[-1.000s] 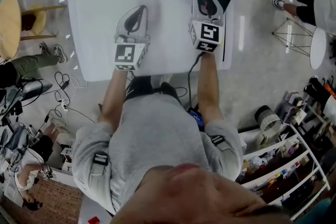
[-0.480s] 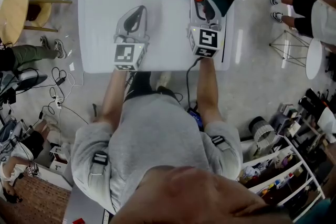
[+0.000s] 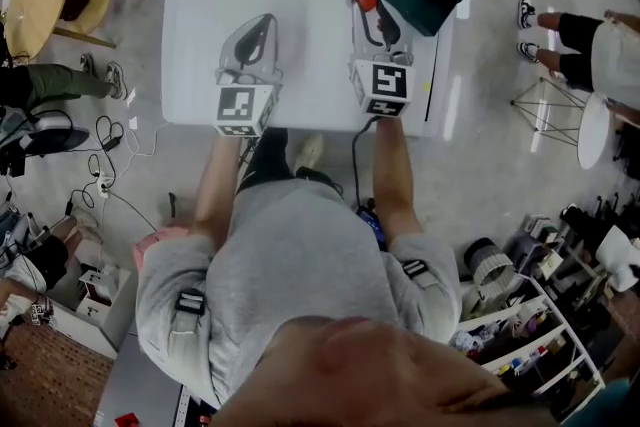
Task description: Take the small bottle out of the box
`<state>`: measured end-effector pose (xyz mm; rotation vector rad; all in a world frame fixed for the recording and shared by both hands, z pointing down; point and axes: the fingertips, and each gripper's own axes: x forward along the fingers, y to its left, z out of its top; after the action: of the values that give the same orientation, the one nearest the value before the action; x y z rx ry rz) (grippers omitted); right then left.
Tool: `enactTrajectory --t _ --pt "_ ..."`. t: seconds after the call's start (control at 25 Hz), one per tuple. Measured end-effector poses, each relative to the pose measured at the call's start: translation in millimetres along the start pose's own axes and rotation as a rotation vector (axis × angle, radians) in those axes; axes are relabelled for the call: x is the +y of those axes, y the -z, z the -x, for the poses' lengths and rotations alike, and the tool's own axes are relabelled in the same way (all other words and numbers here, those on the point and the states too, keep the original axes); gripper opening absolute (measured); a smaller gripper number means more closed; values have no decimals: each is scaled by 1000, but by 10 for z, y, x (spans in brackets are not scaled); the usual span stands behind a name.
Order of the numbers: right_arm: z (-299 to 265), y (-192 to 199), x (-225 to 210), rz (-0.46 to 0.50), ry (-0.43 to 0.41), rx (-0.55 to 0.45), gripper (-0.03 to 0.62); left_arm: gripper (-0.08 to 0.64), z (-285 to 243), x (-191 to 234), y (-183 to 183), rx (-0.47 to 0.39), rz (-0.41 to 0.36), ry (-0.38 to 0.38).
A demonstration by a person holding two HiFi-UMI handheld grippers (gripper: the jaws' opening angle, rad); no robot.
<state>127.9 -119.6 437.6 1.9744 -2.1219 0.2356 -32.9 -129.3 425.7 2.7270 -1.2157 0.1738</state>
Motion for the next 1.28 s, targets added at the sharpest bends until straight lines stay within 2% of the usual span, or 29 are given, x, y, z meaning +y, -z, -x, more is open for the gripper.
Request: enactTrajectory --t 0.24,0.52,1.28 --pt "19 0 242 18 -55 7 130 11 162 133 27 -6 7 -46" --pt "12 12 716 37 -142 9 130 11 416 378 71 -11 18 -104" --pt "-455 83 1732 59 -328 32 130 11 823 1201 256 7 45 -253"
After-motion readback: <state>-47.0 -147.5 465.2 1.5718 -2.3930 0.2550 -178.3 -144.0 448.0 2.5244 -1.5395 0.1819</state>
